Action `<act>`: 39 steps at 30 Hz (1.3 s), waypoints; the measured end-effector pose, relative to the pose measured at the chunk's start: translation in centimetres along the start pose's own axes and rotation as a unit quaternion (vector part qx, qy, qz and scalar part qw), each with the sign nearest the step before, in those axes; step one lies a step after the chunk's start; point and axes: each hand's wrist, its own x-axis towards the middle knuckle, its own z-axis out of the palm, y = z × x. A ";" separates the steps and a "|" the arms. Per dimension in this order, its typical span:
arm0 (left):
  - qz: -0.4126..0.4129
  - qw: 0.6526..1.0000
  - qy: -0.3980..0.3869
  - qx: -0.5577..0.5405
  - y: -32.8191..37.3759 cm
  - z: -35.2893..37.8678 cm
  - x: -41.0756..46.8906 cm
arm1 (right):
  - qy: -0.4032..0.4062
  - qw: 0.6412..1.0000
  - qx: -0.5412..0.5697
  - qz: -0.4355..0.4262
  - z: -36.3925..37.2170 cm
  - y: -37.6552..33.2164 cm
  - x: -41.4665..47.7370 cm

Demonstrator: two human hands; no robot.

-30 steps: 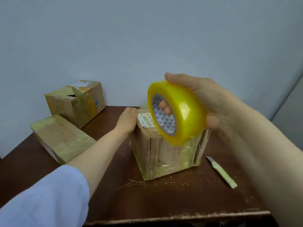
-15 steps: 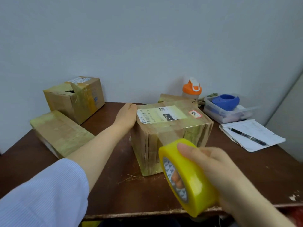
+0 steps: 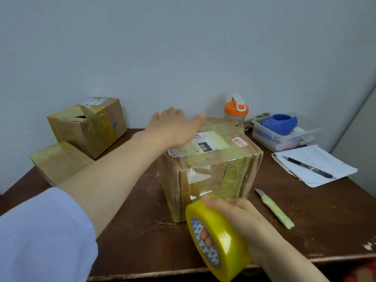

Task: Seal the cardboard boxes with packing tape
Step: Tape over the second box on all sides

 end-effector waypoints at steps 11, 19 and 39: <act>0.077 0.993 -0.059 0.063 2.7 3.3 -3.9 | -0.002 1.000 0.005 0.012 -0.3 0.0 0.4; -0.052 0.911 0.006 -0.408 -4.5 1.2 -1.4 | -0.013 1.000 0.020 -0.006 -0.5 0.0 0.5; -0.301 0.781 -0.154 -0.525 -7.1 6.2 -1.5 | -0.169 0.967 0.032 -0.190 -0.3 -10.0 -3.1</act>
